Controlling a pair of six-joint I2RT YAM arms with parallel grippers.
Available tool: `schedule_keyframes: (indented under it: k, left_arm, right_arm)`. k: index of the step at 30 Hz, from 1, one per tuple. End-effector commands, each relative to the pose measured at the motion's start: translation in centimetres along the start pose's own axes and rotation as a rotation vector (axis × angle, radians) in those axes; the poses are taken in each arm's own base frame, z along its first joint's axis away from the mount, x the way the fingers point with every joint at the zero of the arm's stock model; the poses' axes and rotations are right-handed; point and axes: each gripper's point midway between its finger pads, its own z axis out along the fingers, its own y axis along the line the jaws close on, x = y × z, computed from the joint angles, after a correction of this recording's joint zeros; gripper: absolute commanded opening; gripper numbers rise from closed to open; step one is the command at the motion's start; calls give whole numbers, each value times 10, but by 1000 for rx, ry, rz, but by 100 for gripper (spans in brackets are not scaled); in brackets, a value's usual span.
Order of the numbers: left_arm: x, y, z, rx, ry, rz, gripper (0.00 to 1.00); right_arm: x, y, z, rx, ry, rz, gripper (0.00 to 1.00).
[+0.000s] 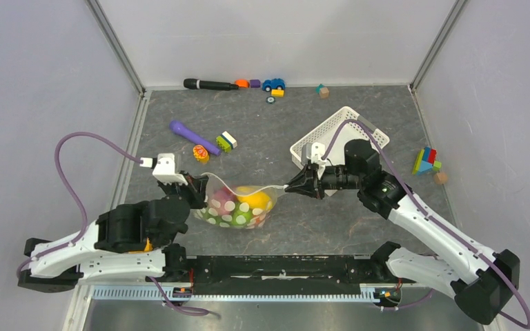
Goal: Place the food in the zip-top bag and seal the zipper
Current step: Zip the zipper food storage bag at the center of the board, then place the zipper food storage bag at the center of the board, then reset both arms
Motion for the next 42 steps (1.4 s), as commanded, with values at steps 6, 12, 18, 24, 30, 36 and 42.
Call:
schedule_keyframes:
  k: [6,12,18,24,30,36,42]
  left_arm:
    - [-1,1,16,-177,-16,35,2]
    - [65,15,88,-216,241,-13,2]
    - [74,32,124,-312,245,23,2]
    - [85,38,152,-364,294,71,32]
    - [70,32,146,-323,267,66,100]
    - [40,52,117,-381,169,29,100]
    - [29,78,90,-464,100,-5,100]
  right_arm:
    - [8,-11,23,36,-5,404,4]
    - [58,-82,22,375,119,523,2]
    - [88,-144,2,670,202,490,6]
    - [105,-175,1,760,260,477,34]
    - [86,-185,-16,837,228,426,84]
    - [79,-189,-84,1138,192,396,98]
    - [100,-184,-167,1402,129,458,98]
